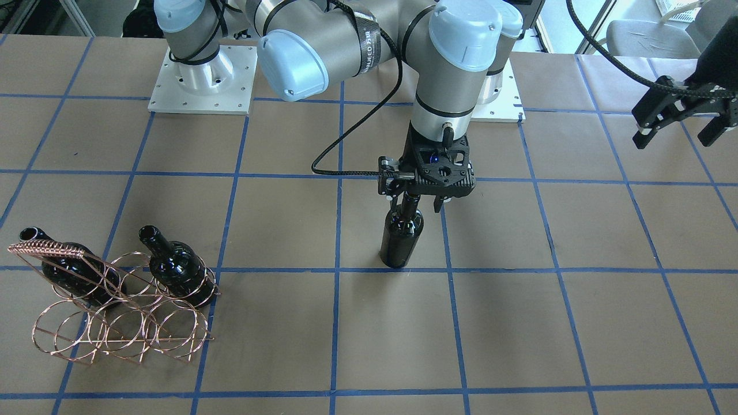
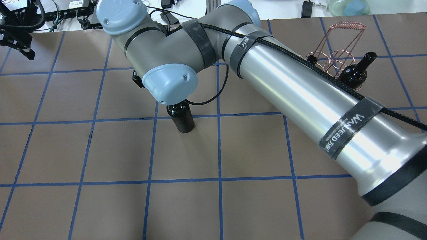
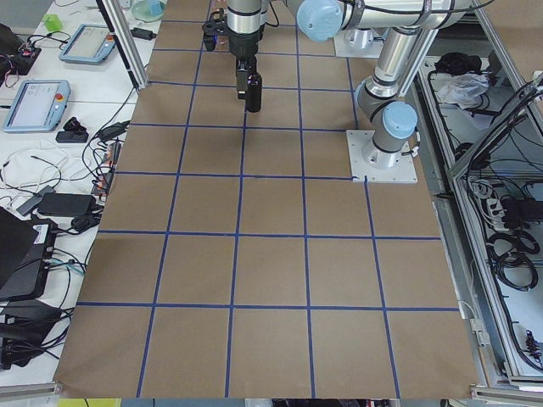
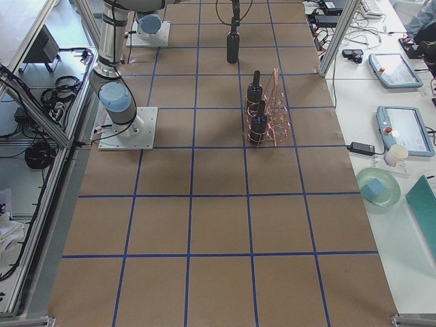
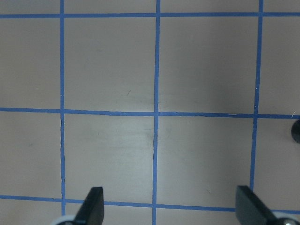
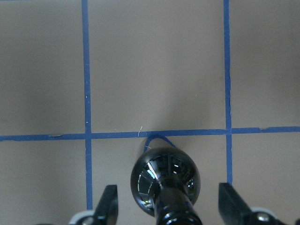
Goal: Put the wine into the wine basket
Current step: 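Grasp the bottle neck with the right gripper and lift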
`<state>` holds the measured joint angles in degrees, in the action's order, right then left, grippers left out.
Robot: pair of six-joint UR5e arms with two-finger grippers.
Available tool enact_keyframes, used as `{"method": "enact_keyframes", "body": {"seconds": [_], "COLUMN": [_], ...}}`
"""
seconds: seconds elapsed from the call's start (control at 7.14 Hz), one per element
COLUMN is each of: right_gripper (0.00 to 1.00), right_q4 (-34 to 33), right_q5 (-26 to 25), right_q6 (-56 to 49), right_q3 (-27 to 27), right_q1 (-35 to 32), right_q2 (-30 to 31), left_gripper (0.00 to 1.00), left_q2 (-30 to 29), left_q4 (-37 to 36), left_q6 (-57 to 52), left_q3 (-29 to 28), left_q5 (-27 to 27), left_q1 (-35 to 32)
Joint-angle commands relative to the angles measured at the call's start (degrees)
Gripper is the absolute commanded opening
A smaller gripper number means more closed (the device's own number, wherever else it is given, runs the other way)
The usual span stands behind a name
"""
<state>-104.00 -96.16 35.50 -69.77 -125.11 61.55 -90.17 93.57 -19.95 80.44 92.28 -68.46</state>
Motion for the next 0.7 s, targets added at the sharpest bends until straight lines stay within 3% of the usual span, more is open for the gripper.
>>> {"method": "enact_keyframes", "body": {"seconds": [0.0, 0.14, 0.28, 0.42, 0.56], "right_gripper": [0.45, 0.33, 0.14, 0.06, 0.03], "right_q4": [0.73, 0.91, 1.08, 1.08, 1.08], "right_q5": [-0.08, -0.17, -0.26, -0.35, -0.35], "right_q6": [-0.17, -0.08, -0.17, -0.17, -0.26], "right_q3": [-0.19, -0.28, -0.37, -0.72, -0.81], "right_q1": [-0.13, -0.13, -0.13, -0.13, 0.04], "right_q2": [0.23, 0.32, 0.58, 0.93, 1.63], "left_gripper": [1.00, 1.00, 1.00, 1.00, 1.00], "left_q2": [0.61, 0.87, 0.96, 1.05, 1.14], "left_q4": [0.12, 0.12, 0.12, 0.03, 0.03], "left_q6": [-0.18, -0.18, -0.18, -0.18, -0.18], "left_q3": [0.15, 0.41, 0.41, 0.50, 0.42], "left_q5": [-0.35, 0.00, -0.08, -0.26, 0.00], "left_q1": [-0.18, -0.18, -0.09, -0.09, 0.17]}}
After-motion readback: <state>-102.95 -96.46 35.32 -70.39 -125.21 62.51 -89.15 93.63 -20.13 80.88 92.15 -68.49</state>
